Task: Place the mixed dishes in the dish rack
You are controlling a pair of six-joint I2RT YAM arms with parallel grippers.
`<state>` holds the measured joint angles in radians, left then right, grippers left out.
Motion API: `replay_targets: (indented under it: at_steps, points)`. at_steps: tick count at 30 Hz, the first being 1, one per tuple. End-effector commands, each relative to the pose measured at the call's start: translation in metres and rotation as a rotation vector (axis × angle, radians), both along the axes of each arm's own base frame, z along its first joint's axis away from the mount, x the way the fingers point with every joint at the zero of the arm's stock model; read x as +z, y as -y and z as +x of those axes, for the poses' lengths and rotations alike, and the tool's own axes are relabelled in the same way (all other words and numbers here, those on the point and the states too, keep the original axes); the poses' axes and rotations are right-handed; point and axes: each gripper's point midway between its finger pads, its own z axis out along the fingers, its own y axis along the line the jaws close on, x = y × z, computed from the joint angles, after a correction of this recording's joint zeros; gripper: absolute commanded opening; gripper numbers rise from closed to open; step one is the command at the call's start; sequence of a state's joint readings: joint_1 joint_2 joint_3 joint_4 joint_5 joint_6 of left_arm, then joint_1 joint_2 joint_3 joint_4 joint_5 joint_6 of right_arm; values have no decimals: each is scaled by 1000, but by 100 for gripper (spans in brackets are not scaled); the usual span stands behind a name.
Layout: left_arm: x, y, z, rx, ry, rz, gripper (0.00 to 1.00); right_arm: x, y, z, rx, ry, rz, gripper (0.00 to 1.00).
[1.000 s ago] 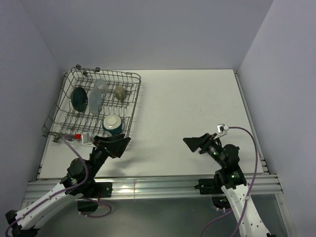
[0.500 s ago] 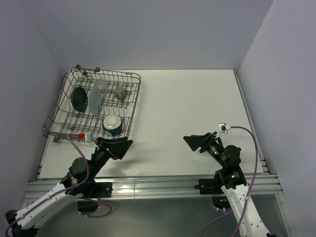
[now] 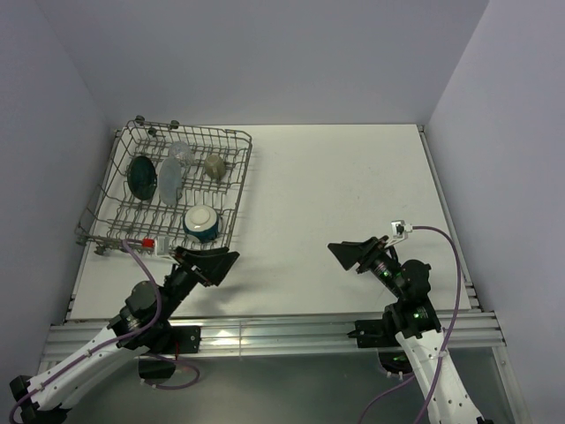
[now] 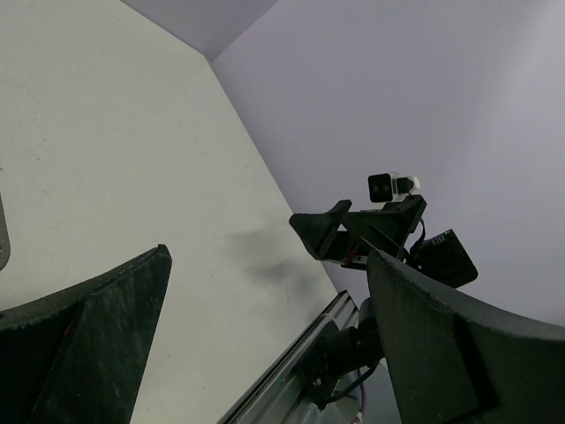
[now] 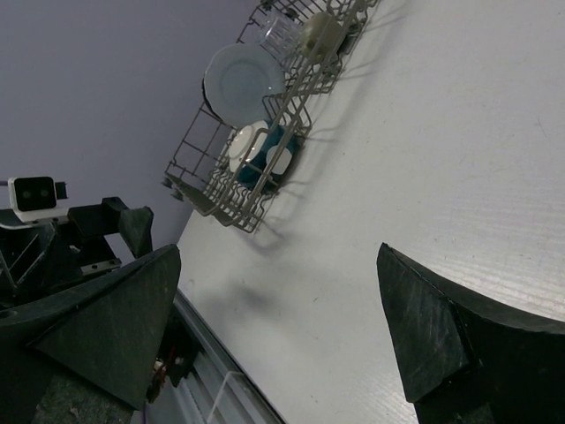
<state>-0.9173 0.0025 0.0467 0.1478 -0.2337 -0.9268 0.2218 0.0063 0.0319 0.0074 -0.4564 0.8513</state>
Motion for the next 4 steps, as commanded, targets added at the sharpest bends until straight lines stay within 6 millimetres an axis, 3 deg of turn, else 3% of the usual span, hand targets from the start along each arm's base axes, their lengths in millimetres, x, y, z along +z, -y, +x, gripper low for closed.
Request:
replay_targets:
  at_steps: [1, 4]
  points:
    - [-68, 7, 4, -5, -39, 42, 99, -31, -1, 7, -6, 116, 35, 100]
    - [-71, 7, 4, -5, -47, 49, 99, -32, -1, 7, -5, 109, 42, 100]
